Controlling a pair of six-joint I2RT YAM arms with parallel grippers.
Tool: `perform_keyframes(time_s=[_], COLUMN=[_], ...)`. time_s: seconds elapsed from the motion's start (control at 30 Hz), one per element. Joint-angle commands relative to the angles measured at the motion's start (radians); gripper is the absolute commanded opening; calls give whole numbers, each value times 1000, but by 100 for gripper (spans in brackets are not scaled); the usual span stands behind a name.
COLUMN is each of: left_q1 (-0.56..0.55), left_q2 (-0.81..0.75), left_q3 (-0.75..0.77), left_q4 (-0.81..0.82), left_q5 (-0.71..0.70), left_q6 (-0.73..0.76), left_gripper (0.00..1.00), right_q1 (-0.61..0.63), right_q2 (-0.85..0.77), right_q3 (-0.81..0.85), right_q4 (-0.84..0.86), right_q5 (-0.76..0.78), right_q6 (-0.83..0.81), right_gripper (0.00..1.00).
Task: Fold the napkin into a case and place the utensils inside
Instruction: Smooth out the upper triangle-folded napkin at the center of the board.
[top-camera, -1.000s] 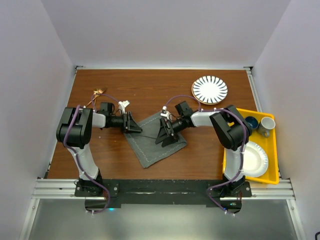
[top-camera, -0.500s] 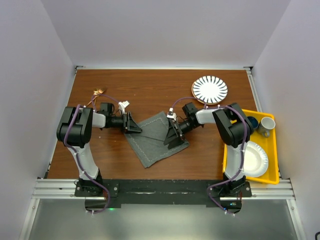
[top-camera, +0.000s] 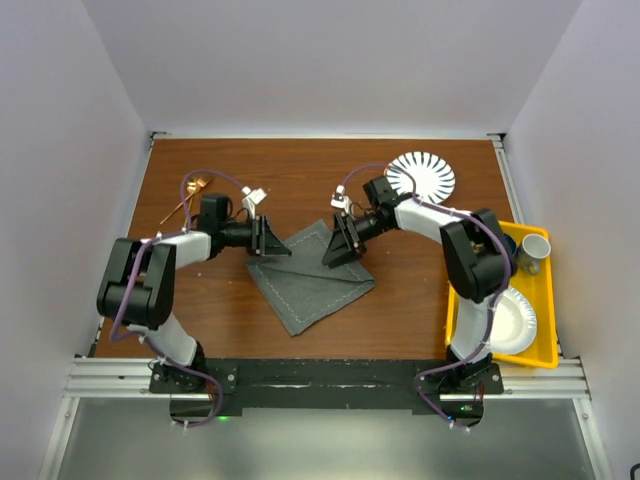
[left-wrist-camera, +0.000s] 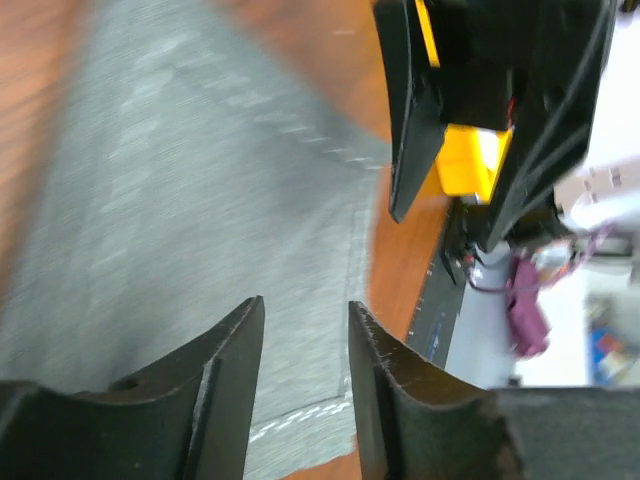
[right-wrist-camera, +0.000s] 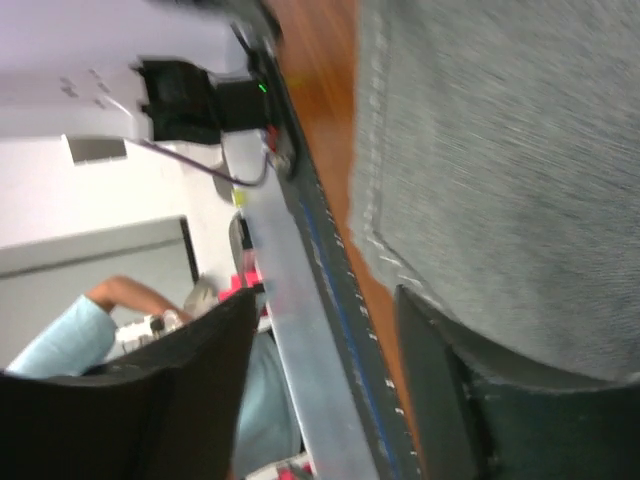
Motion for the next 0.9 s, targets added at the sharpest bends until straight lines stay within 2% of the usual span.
perform_keyframes(time_s=[0.0, 0.03, 0.13, 0.17, 0.27, 0.5, 0.67, 0.77, 0.87], left_q1=[-143, -163, -231, -246, -295, -291, -205, -157, -131], left_q2=[-108, -104, -44, -27, 23, 198, 276, 290, 209], left_q3=[26, 21, 12, 18, 38, 61, 3, -26, -51], left_q4=[100, 160, 267, 278, 294, 200, 194, 205, 289], left_q5=[-46, -59, -99, -106, -150, -190, -201, -143, -29], left_q6=[-62, -89, -206, -233, -229, -217, -228, -229, -246], left_gripper=[39, 37, 32, 31, 26, 21, 21, 23, 29], right_q1=[1, 0, -8, -14, -29, -80, -81, -81, -81], right_q2=[-168, -175, -174, -174, -168, -36, 79, 119, 136], right_q3=[78, 77, 40, 8, -43, -83, -70, -46, -14], right_q4=[-143, -207, -298, -304, -289, -194, -131, -128, -140], right_q5=[83, 101, 166, 179, 245, 347, 422, 457, 480], right_q6=[-17, -69, -168, -180, -206, -220, -202, -206, -229], right_gripper=[48, 39, 29, 22, 13, 6, 1, 0, 0])
